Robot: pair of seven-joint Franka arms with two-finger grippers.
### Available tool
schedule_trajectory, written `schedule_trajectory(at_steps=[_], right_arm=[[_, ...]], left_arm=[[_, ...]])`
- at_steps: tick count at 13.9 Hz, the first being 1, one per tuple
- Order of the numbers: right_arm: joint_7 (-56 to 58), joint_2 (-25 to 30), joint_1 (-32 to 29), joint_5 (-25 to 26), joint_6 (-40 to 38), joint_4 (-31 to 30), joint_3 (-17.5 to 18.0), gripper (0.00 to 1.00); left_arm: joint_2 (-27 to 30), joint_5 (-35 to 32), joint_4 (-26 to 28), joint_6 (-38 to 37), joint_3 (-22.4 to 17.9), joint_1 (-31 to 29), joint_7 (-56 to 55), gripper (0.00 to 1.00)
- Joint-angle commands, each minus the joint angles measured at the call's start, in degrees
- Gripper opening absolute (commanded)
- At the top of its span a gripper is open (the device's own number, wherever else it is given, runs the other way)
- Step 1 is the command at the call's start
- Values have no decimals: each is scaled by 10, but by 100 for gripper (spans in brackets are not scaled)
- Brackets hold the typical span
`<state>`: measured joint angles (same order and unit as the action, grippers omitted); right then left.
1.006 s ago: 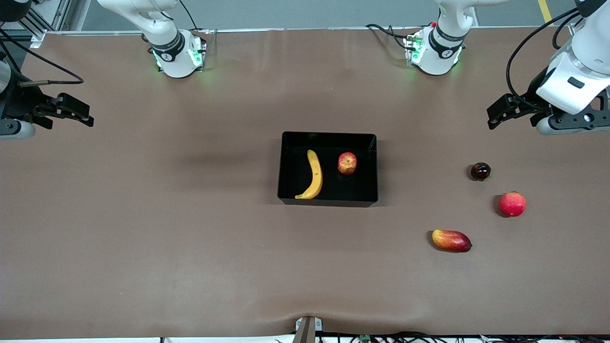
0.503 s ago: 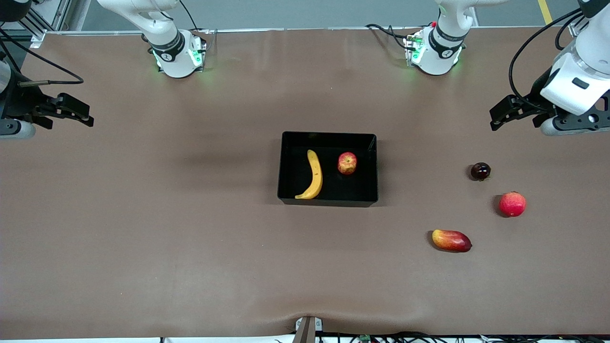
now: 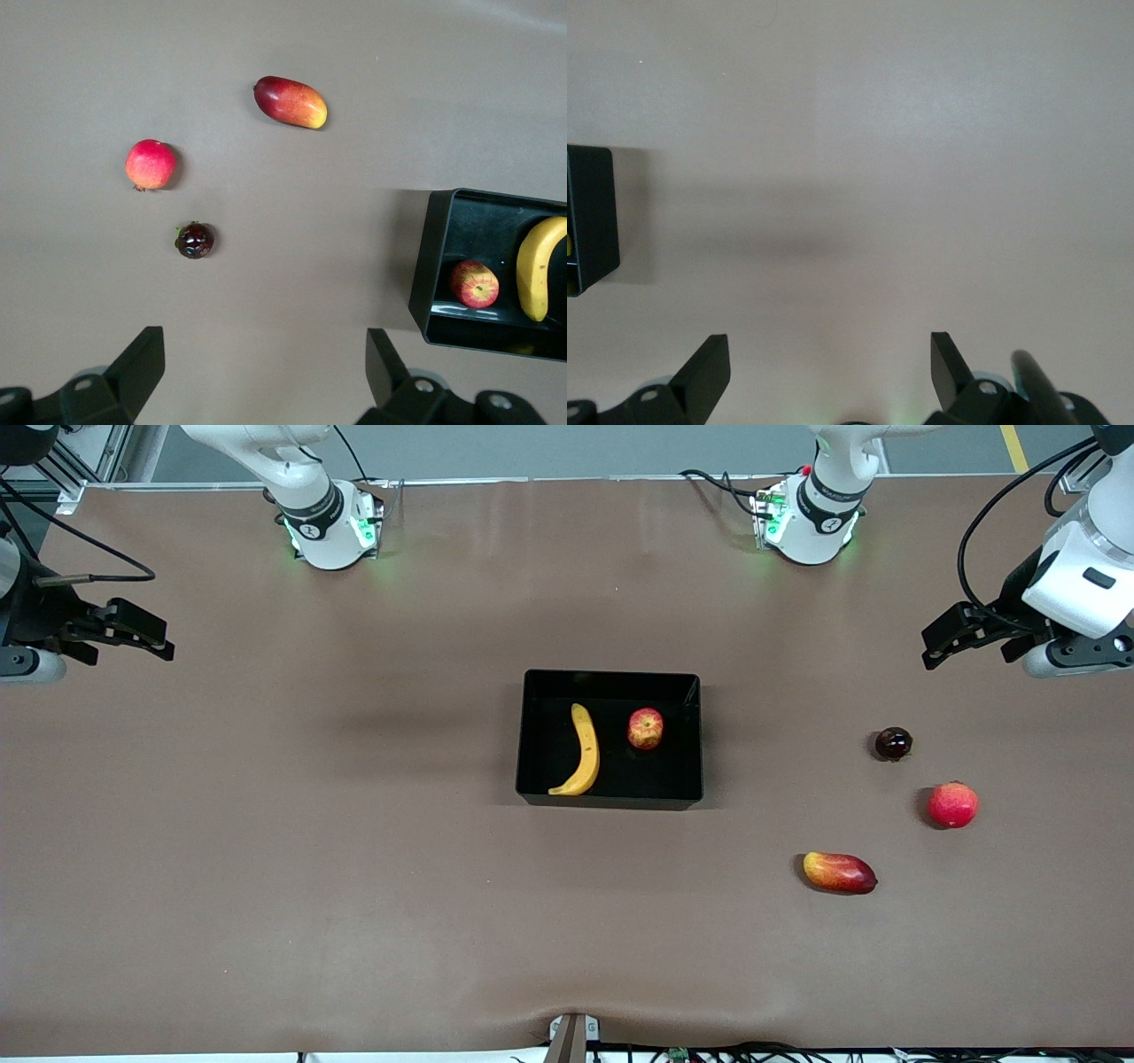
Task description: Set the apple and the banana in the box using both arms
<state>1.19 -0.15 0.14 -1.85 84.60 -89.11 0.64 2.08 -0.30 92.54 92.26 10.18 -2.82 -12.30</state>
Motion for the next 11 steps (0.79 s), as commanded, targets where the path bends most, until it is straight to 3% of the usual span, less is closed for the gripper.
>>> schedule_trajectory(at_steps=[1,11], right_arm=[[-8,1,4,7,-3,3,-1,100],[-8,1,4,7,-3,3,-1,100]], left_arm=[[-9,8,-15,-4,2,-3,11,100],[-14,-15,-14,-22,1,-8,10,100]])
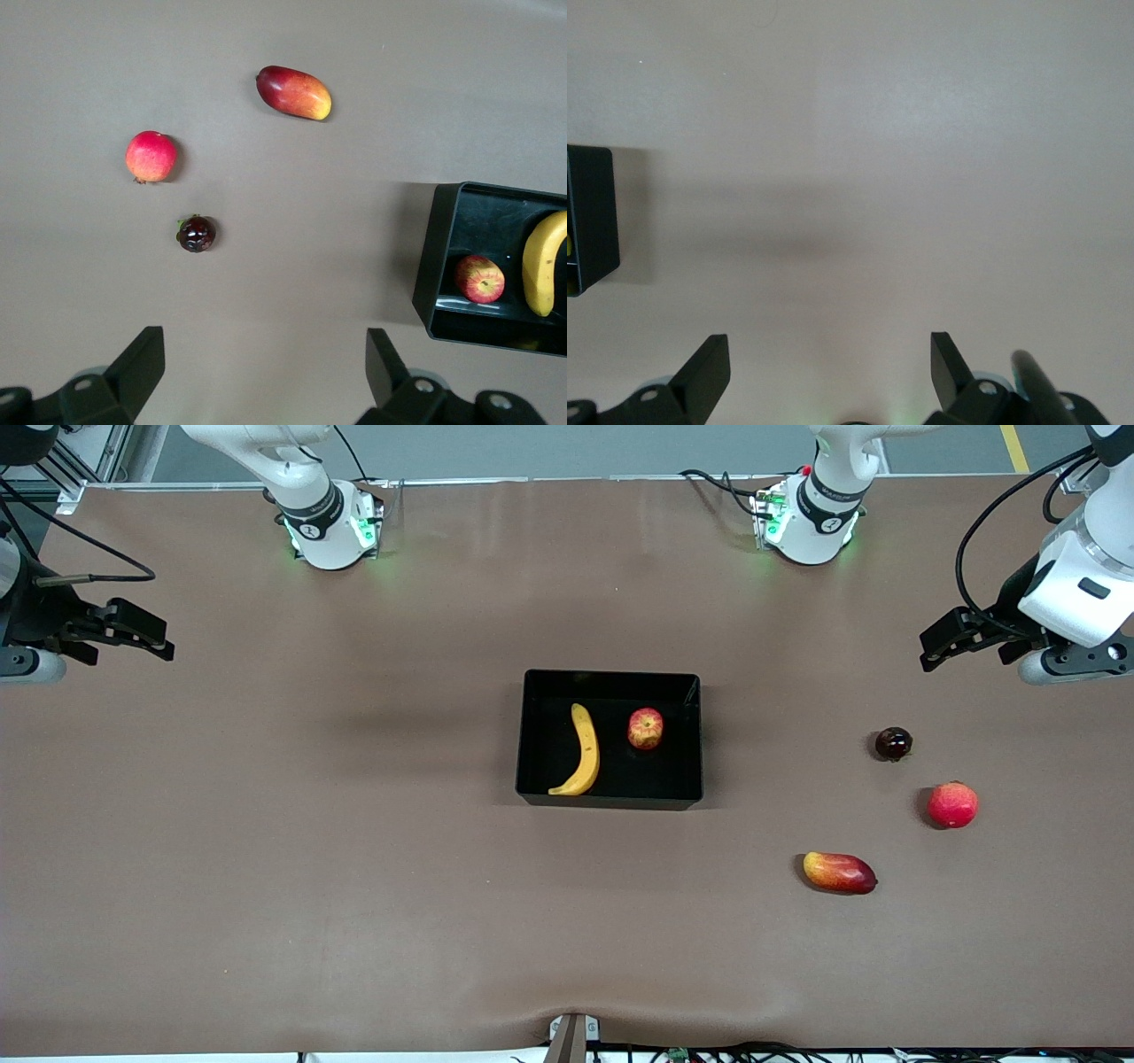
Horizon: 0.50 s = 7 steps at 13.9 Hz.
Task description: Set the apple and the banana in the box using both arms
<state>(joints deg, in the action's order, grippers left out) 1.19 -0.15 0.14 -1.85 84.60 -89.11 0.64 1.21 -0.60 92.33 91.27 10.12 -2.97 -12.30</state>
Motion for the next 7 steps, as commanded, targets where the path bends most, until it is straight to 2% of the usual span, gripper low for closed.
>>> schedule_trajectory(at_steps=[1,7], right_arm=[[-8,1,4,7,-3,3,-1,100],[-9,0,4,7,-3,3,-1,100]], left_arm=[[-9,-15,-13,-12,2,-7,11,100],[-11,-20,-11,-12,1,-13,9,100]])
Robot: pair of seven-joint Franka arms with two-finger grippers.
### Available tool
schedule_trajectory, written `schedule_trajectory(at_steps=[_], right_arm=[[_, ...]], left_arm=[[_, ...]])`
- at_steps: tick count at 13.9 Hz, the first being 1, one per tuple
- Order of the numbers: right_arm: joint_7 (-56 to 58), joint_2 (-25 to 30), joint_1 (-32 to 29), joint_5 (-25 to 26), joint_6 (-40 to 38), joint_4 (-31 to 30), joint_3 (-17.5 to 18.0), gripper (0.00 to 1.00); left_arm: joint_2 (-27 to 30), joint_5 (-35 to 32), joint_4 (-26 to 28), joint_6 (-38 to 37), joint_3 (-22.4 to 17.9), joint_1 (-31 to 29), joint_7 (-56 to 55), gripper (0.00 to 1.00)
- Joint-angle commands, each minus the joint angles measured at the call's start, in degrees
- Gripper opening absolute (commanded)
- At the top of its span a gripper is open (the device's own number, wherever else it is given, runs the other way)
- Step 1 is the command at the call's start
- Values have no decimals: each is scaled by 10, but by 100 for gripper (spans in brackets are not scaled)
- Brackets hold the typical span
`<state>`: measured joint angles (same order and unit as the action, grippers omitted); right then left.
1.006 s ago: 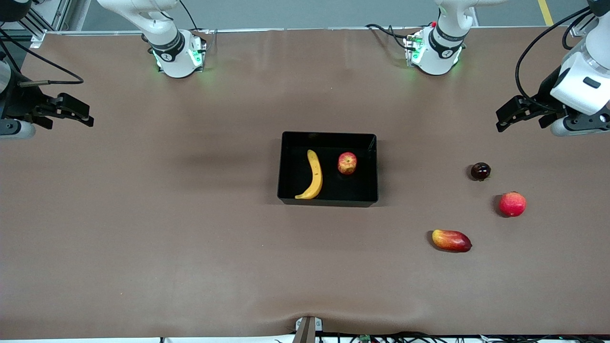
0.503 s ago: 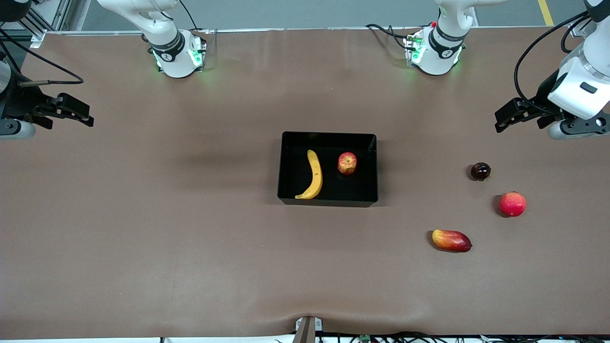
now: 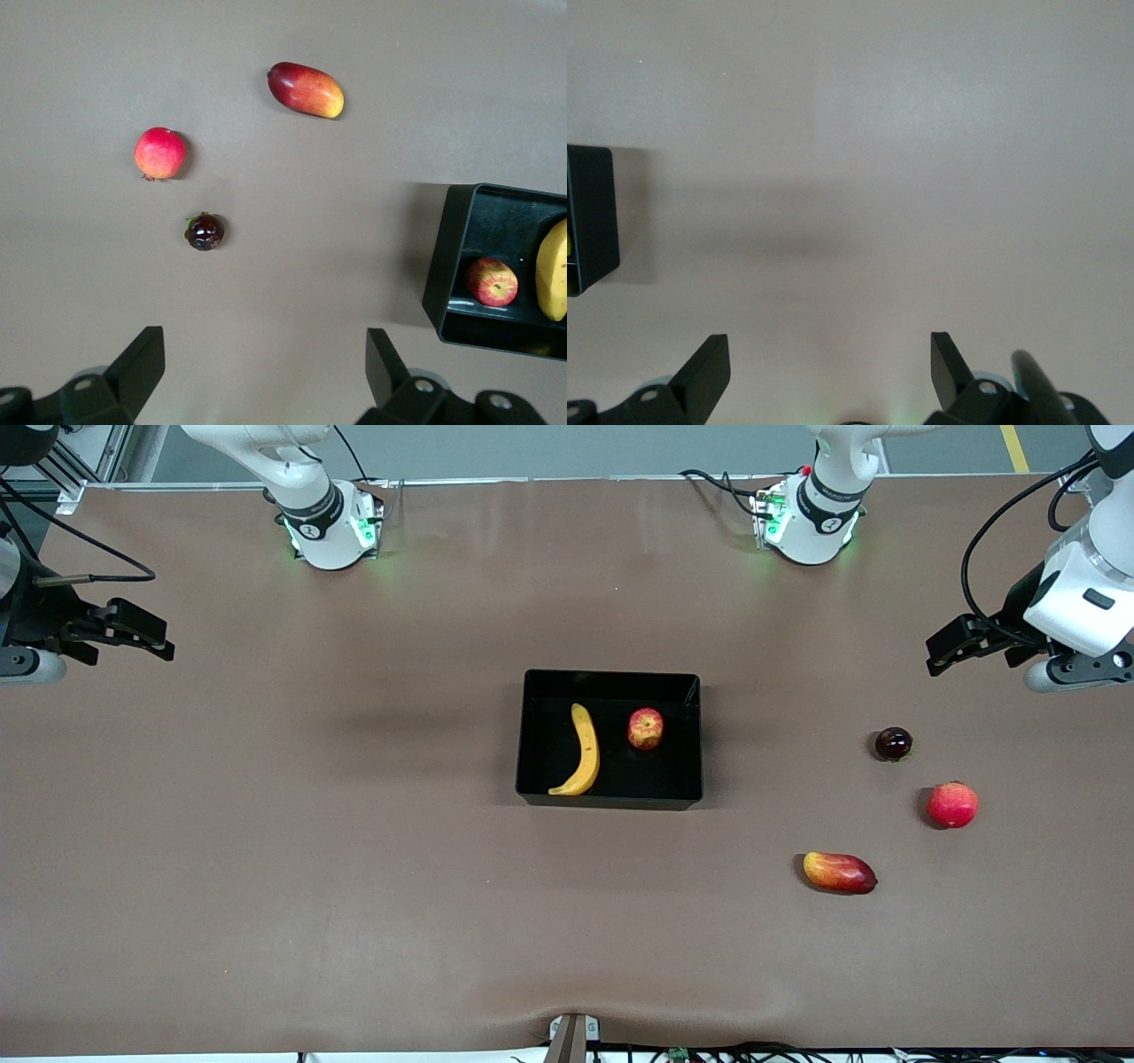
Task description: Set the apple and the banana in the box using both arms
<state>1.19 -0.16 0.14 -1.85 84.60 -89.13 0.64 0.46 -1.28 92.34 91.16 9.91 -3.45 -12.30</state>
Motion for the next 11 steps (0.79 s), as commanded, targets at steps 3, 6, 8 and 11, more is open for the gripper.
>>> schedule_trajectory(at_steps=[3,6,8,11], right_arm=[[-9,0,3,7,-4,3,-1,100],[-9,0,3,7,-5,3,-1,100],[-9,0,3,7,-4,2,-1,100],[-9,0,3,7,-5,3,-1,100]], left_arm=[[-5,-19,-11,-11,4,-14,5,100],[2,-21,-13,-30,3,-19,11,100],[2,-24,-15,-31,4,-19,25,100],[8,-23,-14,-35,5,-19,38,100]])
